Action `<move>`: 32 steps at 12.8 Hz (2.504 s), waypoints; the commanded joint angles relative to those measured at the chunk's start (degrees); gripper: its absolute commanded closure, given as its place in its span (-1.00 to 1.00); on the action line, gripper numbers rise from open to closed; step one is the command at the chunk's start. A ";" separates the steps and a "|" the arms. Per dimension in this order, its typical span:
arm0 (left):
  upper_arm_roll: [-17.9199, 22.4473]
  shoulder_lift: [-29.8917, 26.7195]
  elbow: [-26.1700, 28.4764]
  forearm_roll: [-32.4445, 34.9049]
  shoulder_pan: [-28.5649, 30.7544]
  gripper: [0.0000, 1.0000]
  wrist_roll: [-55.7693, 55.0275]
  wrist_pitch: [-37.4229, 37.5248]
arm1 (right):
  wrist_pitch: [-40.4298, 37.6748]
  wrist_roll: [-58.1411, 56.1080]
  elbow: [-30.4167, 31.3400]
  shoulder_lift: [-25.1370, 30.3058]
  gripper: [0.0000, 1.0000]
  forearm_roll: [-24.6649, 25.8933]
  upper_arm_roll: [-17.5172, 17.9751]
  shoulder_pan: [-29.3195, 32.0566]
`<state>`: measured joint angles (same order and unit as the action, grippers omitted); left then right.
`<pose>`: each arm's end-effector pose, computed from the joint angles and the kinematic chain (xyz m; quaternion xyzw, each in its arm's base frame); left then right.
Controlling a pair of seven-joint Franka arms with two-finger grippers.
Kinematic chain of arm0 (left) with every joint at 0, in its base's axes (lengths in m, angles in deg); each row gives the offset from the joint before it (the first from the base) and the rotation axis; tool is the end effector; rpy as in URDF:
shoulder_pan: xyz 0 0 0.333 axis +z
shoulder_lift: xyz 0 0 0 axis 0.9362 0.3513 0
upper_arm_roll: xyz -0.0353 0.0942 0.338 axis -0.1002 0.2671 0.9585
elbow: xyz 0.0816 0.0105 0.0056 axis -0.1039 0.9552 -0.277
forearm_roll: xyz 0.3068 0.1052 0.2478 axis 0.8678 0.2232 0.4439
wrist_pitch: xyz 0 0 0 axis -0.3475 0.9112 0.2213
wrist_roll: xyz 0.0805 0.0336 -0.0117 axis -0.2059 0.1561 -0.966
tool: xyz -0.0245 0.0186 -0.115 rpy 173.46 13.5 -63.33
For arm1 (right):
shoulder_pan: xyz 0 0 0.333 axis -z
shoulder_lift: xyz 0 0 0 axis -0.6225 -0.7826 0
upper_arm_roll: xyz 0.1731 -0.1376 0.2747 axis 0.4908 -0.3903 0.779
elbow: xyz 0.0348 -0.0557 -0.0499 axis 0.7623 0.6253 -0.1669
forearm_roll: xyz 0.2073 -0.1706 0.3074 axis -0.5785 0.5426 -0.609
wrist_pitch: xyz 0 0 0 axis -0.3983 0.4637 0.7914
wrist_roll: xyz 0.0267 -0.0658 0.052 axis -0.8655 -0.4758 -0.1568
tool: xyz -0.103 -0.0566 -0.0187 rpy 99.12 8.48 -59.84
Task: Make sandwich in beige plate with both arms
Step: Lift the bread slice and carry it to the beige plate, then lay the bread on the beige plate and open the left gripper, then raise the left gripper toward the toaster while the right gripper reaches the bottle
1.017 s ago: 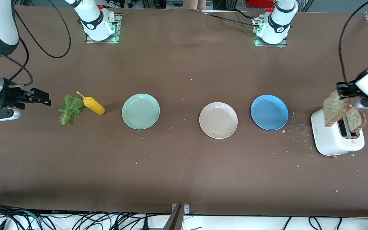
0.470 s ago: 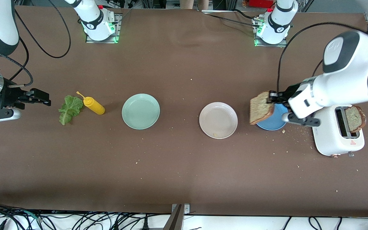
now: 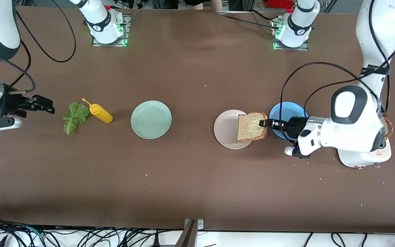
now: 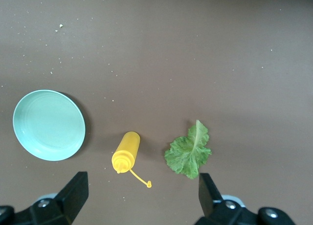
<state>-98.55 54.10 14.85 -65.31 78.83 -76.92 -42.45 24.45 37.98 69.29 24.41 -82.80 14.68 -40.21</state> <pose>0.7007 -0.1619 0.3535 0.9074 -0.0628 -0.1733 0.3778 0.6562 0.0144 0.5582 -0.9971 -0.0714 0.0262 0.0101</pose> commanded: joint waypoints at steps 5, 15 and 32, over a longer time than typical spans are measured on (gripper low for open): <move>0.19 5.62 8.17 -8.31 1.06 1.00 17.37 -6.44 | -0.13 -0.12 -0.36 -0.08 -1.00 -0.22 0.05 0.14; 0.10 11.43 9.75 -13.76 -3.86 1.00 23.63 -21.40 | -0.57 -0.83 -0.28 -1.31 -1.00 -0.31 0.05 0.14; 0.01 -7.10 8.70 21.82 -4.22 -1.00 4.21 -15.35 | -2.24 -58.52 2.53 -5.88 -1.00 -17.96 -0.12 8.12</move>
<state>-99.02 50.33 22.86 -47.38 74.42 -70.76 -59.84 22.66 -11.78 70.78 19.47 -97.30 14.38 -34.37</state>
